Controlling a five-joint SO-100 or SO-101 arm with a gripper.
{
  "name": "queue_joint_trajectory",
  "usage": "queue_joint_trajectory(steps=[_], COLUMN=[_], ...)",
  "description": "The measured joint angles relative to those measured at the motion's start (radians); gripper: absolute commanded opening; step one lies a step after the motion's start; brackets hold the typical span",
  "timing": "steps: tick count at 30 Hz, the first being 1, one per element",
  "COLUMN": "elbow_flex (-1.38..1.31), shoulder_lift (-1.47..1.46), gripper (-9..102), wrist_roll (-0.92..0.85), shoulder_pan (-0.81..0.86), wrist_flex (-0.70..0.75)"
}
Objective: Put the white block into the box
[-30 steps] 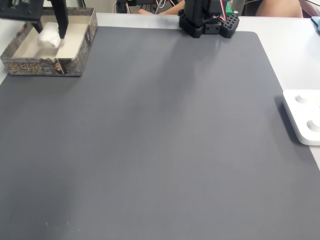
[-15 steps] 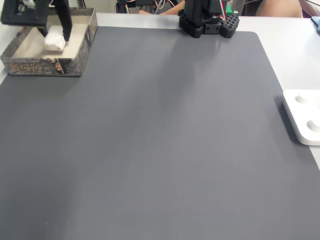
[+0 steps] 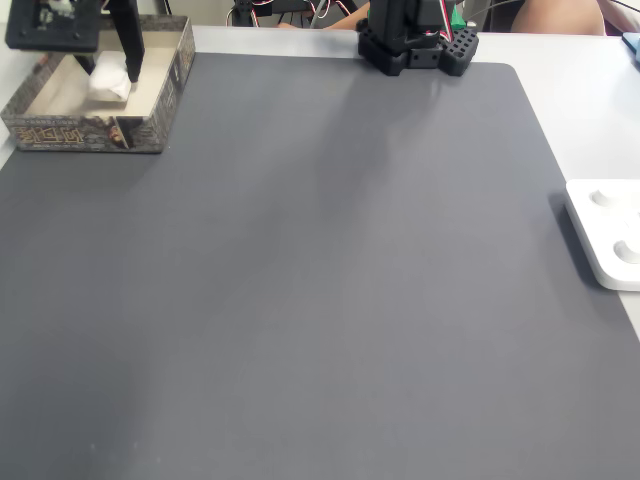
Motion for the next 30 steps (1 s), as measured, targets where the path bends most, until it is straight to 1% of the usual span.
queue_joint_trajectory(steps=[16,20,30], elbow_flex=[-0.021,-0.031,-0.031], shoulder_lift=[0.0,0.0,0.002], gripper=[22,25,27], wrist_roll=[-0.002,-0.038,-0.064], shoulder_pan=[0.0,0.0,-0.008], wrist_flex=[-0.005,-0.014,-0.012])
